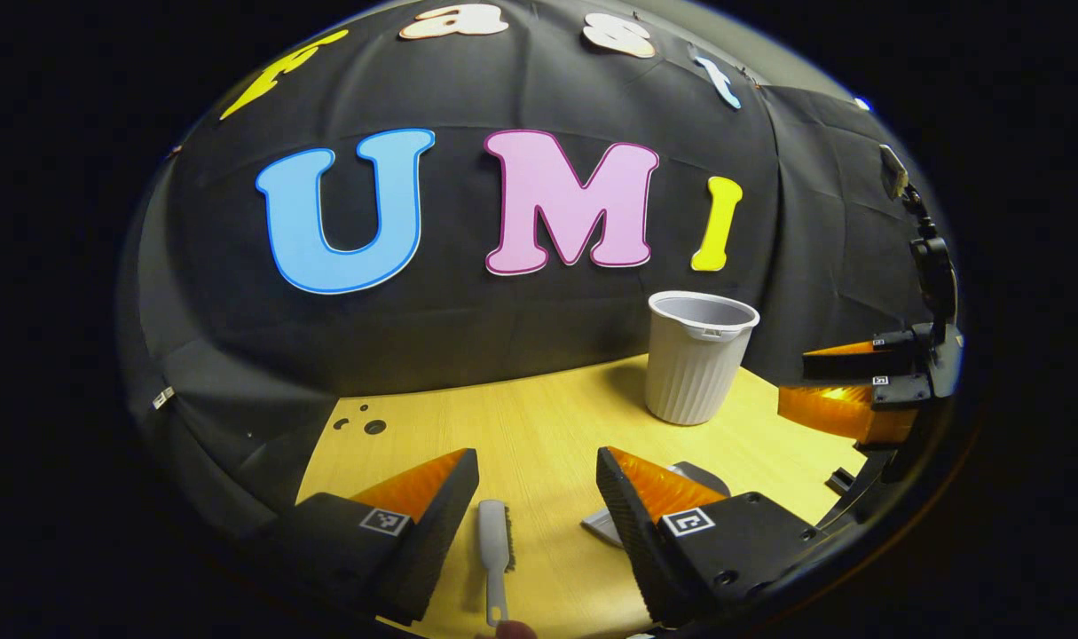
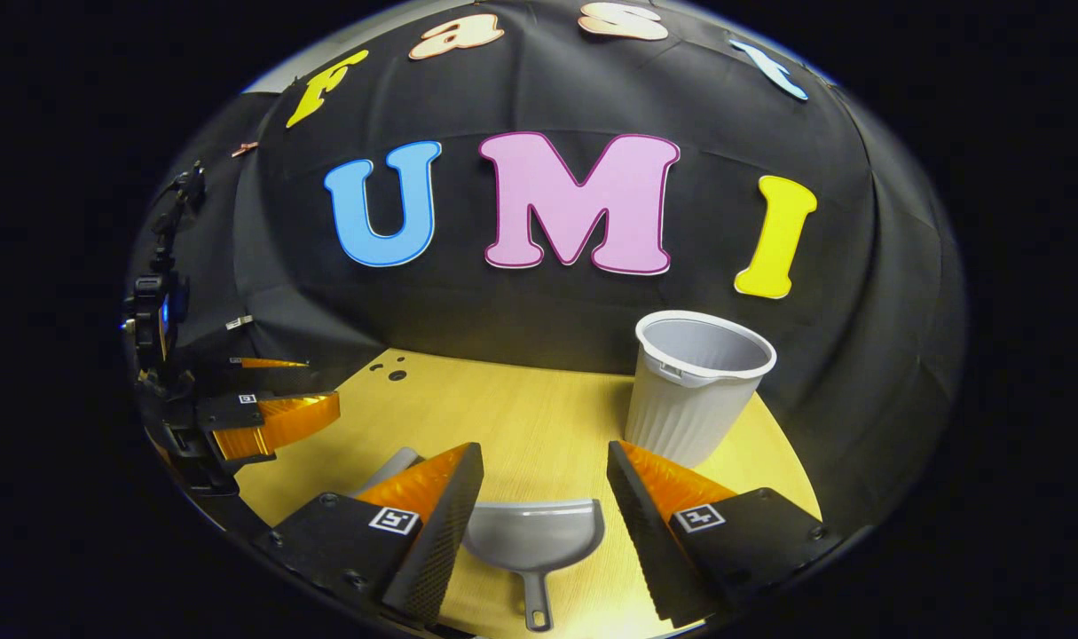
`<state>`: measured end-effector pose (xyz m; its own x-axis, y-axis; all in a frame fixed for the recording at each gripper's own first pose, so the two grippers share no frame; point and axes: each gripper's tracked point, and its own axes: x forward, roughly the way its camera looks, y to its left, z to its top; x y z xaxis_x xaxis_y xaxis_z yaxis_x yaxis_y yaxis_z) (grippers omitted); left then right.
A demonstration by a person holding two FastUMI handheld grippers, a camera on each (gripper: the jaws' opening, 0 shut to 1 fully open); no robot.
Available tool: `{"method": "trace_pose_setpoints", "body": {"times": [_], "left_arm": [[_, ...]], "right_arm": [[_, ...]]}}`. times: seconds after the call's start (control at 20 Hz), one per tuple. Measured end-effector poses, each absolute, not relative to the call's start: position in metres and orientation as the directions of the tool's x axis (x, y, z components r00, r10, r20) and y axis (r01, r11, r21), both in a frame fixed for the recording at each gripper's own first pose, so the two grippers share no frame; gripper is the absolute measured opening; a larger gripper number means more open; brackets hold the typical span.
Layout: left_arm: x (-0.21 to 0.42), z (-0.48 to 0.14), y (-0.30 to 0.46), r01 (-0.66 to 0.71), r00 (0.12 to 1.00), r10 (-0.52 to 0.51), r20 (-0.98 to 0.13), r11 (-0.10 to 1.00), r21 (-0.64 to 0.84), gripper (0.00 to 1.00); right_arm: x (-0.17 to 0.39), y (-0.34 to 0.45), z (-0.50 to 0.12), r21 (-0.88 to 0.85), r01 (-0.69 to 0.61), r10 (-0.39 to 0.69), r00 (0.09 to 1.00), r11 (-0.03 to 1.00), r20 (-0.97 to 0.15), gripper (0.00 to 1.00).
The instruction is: Pick up the small broom and dustpan from the desktop, sweep the trash into the dustpan with the broom, and then empty the trash into the garbage bin.
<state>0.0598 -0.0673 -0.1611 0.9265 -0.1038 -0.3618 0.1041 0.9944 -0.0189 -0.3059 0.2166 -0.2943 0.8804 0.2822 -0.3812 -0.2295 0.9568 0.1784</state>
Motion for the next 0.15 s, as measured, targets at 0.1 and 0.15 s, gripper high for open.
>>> {"method": "trace_pose_setpoints", "body": {"times": [0.1,0.15], "left_arm": [[0.0611,-0.1612,-0.0658,0.105,0.926,-0.103,-0.364,0.994,-0.014,0.88],[0.0610,-0.1618,-0.0650,0.104,0.926,-0.101,-0.364,0.995,-0.013,0.88]], "right_arm": [[-0.3064,0.2177,-0.2951,0.177,-0.229,0.281,0.882,0.957,-0.379,0.88],[-0.3066,0.2174,-0.2958,0.172,-0.230,0.280,0.882,0.958,-0.379,0.88]]}}
